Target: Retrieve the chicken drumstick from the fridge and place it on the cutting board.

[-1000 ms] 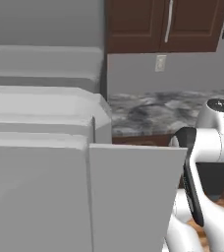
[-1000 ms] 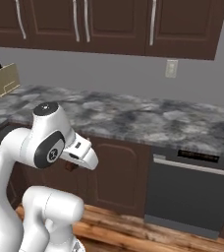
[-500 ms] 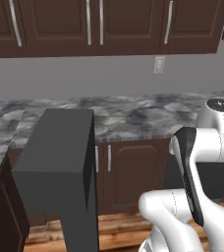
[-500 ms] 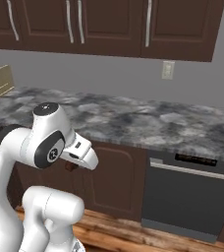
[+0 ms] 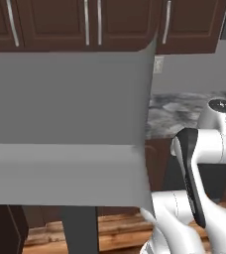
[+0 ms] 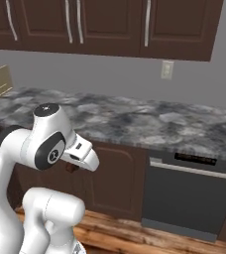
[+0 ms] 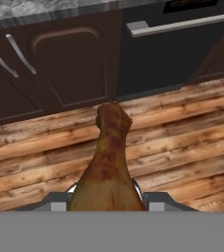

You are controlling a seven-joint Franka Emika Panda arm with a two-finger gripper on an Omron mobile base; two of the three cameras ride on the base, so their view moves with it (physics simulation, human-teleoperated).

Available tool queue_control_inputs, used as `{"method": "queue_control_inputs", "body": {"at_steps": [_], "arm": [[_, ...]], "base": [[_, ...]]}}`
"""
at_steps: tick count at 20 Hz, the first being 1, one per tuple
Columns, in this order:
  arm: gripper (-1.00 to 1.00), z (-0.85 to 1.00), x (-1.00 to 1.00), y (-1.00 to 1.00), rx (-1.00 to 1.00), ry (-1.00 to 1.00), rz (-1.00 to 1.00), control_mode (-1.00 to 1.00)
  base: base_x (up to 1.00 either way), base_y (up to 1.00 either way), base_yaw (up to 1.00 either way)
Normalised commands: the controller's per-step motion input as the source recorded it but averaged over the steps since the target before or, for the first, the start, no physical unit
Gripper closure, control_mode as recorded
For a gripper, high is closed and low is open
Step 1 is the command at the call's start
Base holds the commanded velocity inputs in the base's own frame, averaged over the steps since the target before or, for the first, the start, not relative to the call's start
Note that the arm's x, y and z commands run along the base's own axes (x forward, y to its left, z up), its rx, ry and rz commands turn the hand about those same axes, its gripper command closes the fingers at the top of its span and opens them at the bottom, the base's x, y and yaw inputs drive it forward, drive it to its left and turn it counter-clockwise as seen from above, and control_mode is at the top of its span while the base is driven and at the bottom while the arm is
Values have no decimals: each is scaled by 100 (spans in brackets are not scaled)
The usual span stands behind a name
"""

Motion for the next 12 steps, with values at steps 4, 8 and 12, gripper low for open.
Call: {"method": "queue_control_inputs", "body": {"at_steps": [4, 8, 12], "arm": [[100, 0, 0, 0, 0, 0, 0, 100], [100, 0, 0, 0, 0, 0, 0, 100], [100, 0, 0, 0, 0, 0, 0, 100]], "base": [[-98, -11, -4], [16, -57, -10], [100, -87, 0]]}}
